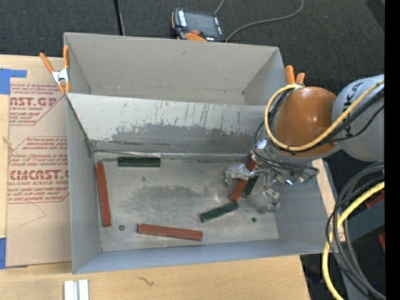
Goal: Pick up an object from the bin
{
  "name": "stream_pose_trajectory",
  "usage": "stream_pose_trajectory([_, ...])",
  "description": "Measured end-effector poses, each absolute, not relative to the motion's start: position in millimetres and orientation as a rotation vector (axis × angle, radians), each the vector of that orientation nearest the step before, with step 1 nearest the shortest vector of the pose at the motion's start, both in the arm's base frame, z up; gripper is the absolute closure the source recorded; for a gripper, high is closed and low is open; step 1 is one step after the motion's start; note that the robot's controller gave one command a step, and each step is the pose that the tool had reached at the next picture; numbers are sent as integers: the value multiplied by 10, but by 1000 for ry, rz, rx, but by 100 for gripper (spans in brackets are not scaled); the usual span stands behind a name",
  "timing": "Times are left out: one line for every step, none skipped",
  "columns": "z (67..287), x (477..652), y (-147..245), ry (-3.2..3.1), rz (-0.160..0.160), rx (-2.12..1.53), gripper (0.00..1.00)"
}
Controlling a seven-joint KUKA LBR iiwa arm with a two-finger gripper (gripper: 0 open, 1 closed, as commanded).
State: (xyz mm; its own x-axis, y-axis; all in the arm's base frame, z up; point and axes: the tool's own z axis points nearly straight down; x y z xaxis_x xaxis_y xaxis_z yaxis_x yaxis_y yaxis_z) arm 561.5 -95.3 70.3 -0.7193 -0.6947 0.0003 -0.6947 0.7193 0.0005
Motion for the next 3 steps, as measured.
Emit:
stream_pose_trajectory([709,5623,-933,-2914,-4,1179,100])
stream_pose_trajectory([704,5908,-772,-2874,-2,1271,100])
stream_pose_trajectory([1756,5766,-773,-2874,7,1291,100])
